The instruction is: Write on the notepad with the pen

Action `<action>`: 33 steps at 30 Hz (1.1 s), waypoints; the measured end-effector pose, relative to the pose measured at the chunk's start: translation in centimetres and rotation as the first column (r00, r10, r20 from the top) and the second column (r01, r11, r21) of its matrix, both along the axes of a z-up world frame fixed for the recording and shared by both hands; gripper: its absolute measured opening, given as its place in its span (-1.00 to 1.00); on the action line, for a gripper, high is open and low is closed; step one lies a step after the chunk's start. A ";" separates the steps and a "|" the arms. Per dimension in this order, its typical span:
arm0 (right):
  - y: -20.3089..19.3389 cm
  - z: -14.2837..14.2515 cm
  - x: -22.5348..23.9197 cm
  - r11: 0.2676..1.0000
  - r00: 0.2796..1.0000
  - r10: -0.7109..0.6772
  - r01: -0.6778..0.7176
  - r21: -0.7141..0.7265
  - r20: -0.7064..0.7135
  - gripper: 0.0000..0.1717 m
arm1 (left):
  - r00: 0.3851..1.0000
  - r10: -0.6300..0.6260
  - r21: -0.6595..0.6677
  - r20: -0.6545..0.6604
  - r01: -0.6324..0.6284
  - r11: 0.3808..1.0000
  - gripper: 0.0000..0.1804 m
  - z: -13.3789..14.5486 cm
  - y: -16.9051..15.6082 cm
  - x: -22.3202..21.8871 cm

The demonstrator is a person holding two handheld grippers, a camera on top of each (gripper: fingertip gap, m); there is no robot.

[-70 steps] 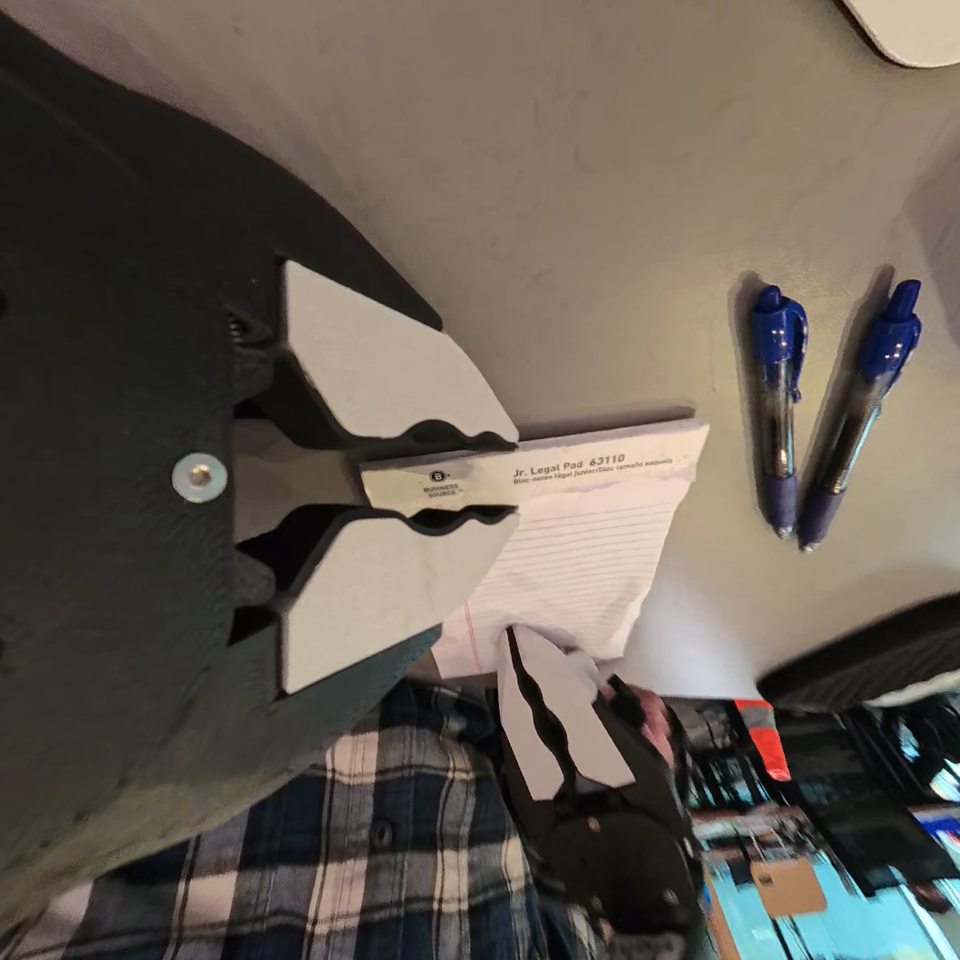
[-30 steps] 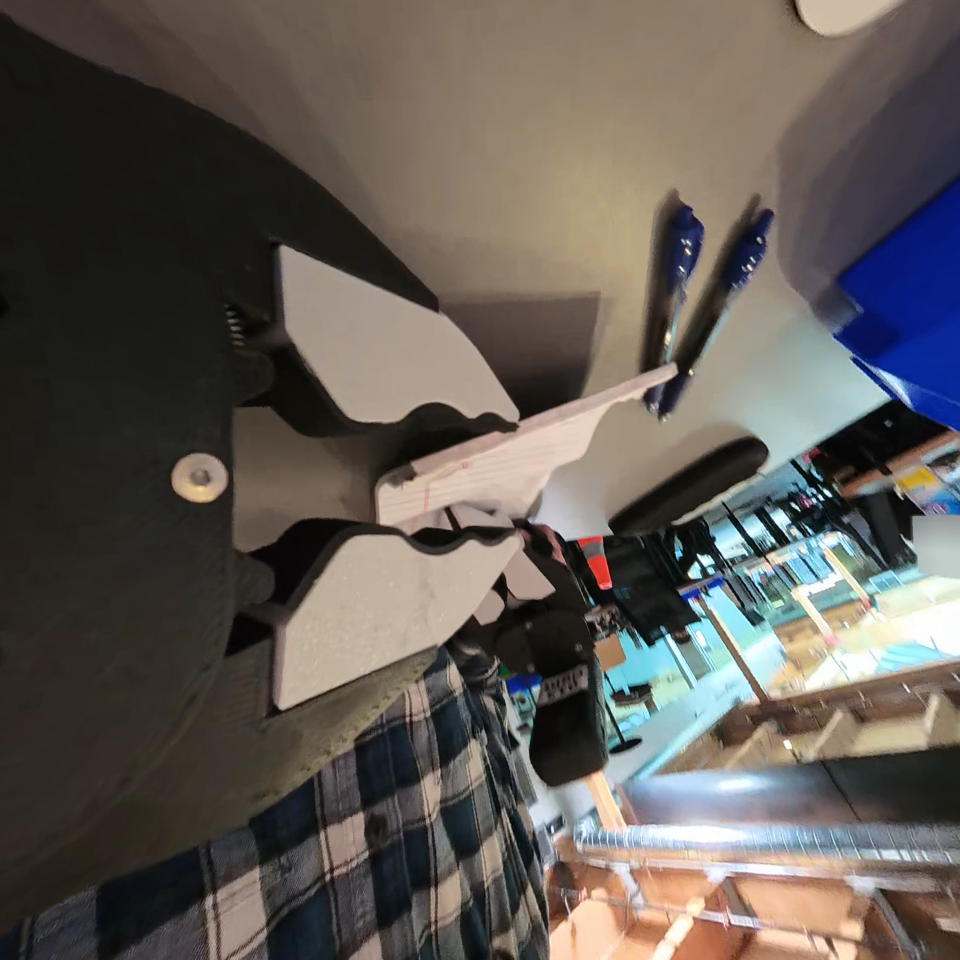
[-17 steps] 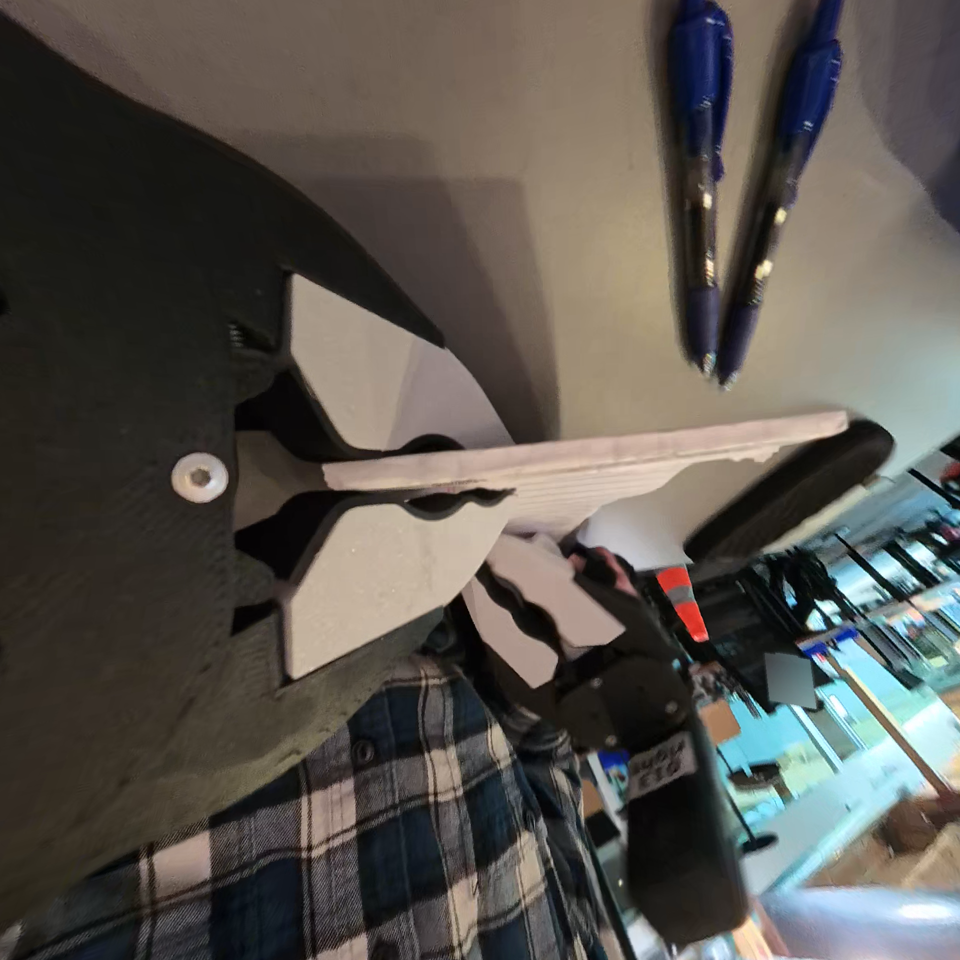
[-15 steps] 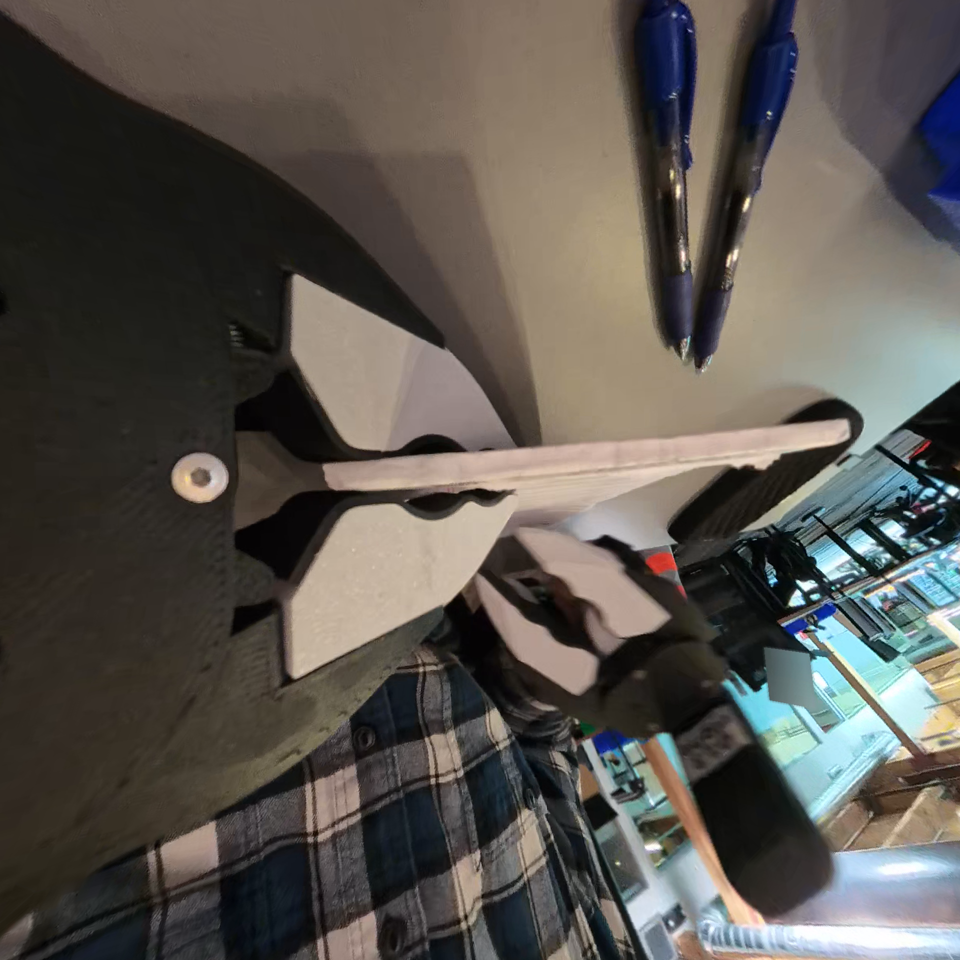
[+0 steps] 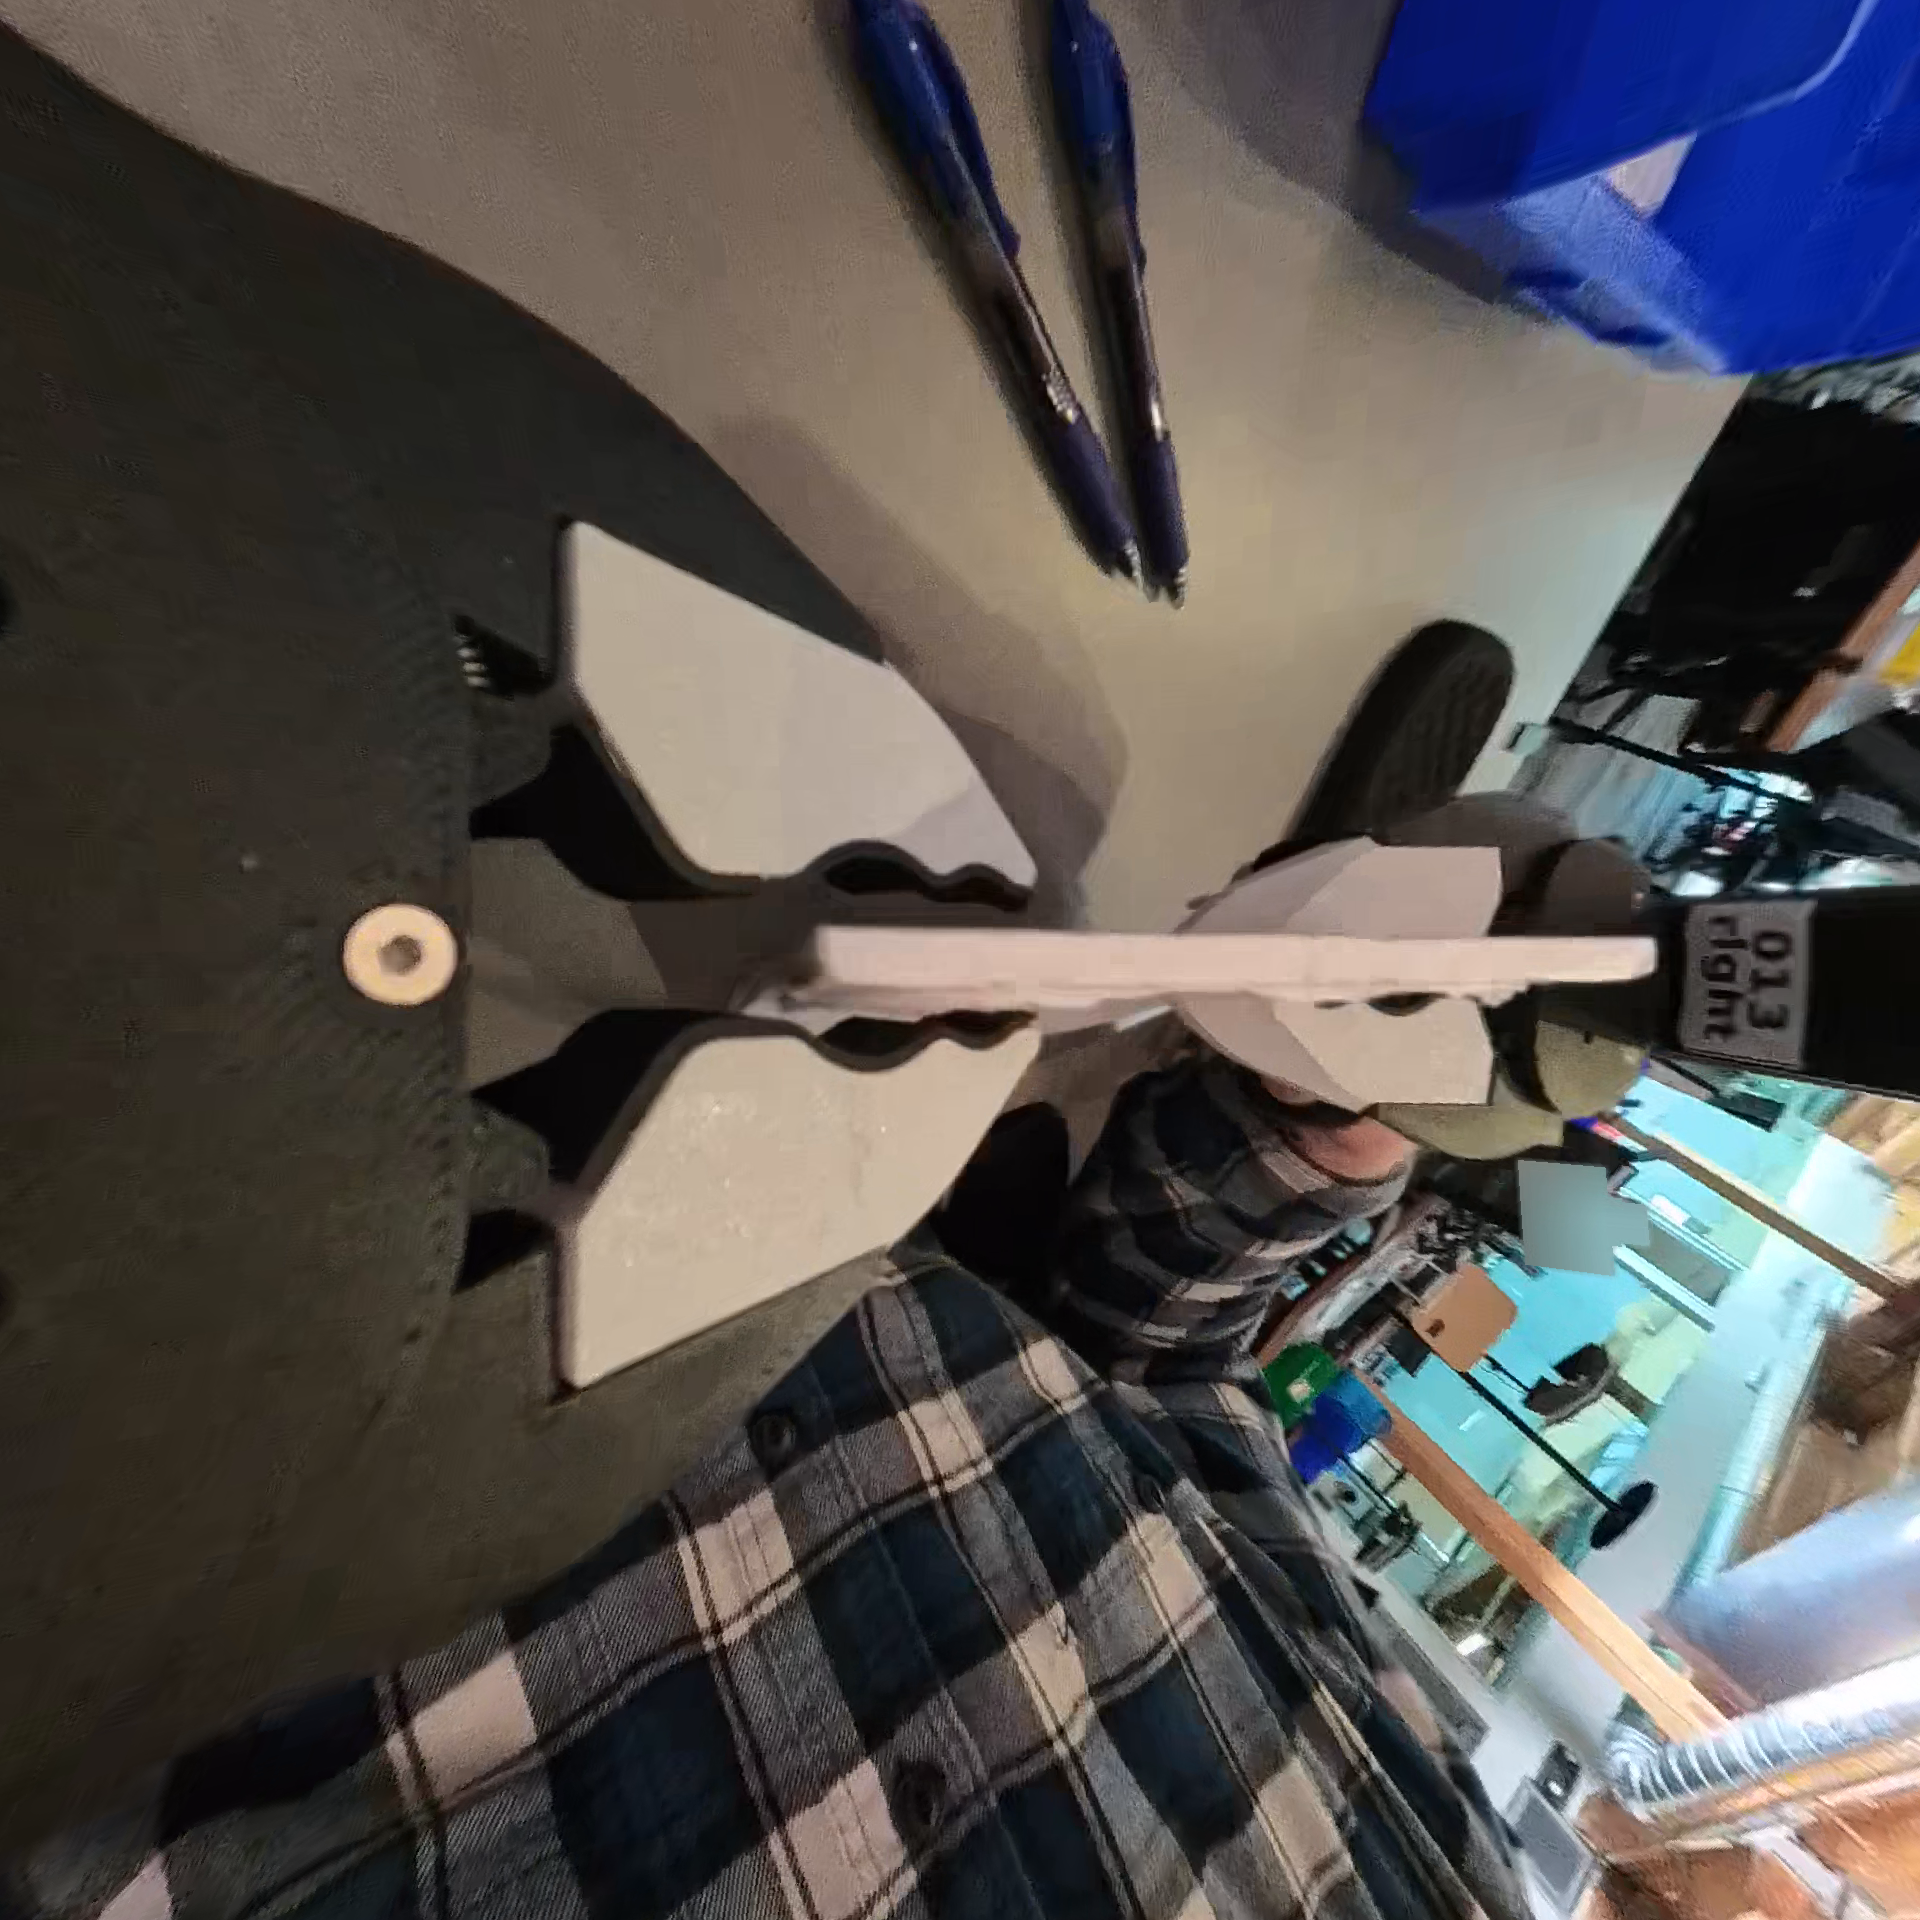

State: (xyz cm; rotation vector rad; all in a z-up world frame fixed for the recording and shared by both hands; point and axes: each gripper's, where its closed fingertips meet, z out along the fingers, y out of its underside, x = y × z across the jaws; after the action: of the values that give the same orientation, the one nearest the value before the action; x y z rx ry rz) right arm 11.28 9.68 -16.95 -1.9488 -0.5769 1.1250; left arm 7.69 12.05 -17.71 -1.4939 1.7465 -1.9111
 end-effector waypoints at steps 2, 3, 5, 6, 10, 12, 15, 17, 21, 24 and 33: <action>0.5 1.6 1.6 0.999 0.999 -0.035 0.035 0.024 0.000 -0.96 | 0.998 0.043 0.001 0.037 -0.043 0.999 -0.79 0.4 1.6 -0.2; 0.8 2.4 2.6 0.998 0.998 -0.058 0.057 0.037 0.020 -0.96 | 0.997 0.064 0.000 0.051 -0.064 0.998 -0.79 0.4 2.4 -0.3; 1.8 4.2 5.1 0.991 0.991 -0.116 0.112 0.071 0.060 -0.95 | 0.992 0.111 -0.009 0.062 -0.111 0.994 -0.90 -0.1 3.9 -0.4; 2.3 5.2 6.4 0.987 0.987 -0.145 0.139 0.084 0.069 -0.96 | 0.989 0.129 -0.011 0.067 -0.128 0.992 -0.99 -0.5 4.5 -0.4; 4.9 9.5 12.6 0.961 0.962 -0.256 0.243 0.129 0.097 -0.95 | 0.984 0.169 -0.024 0.054 -0.167 0.986 -1.00 -1.9 5.4 -0.1; 6.6 11.2 15.8 0.941 0.939 -0.320 0.301 0.151 0.123 -0.96 | 0.978 0.195 0.047 0.068 -0.198 0.979 -1.00 -2.2 5.9 -0.1; 9.3 12.8 19.0 0.918 0.915 -0.382 0.359 0.167 0.131 -0.96 | 0.979 0.195 0.027 0.066 -0.197 0.980 -1.00 -2.2 6.0 -0.1; 10.6 13.3 21.3 0.906 0.897 -0.415 0.392 0.158 0.150 -0.96 | 0.979 0.194 0.004 0.064 -0.195 0.981 -1.00 -2.1 6.2 -0.2; 13.0 12.4 25.3 0.876 0.840 -0.481 0.465 0.125 0.250 -0.96 | 0.981 0.186 -0.018 0.059 -0.186 0.982 -1.00 -2.1 6.2 -0.2; 14.9 10.9 26.5 0.879 0.849 -0.471 0.476 0.040 0.241 -0.96 | 0.984 0.167 -0.009 0.059 -0.167 0.986 -1.00 -2.1 5.9 -0.2; 18.2 3.1 27.0 0.865 0.881 -0.370 0.442 -0.236 0.296 -0.96 | 0.987 0.152 -0.015 0.053 -0.151 0.988 -1.00 -2.2 5.7 -0.2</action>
State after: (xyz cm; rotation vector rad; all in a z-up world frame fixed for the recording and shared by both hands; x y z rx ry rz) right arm 38.30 27.83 -13.86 -2.3491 -0.0960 0.7377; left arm 7.46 17.76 -19.92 -1.5168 1.5544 -1.8697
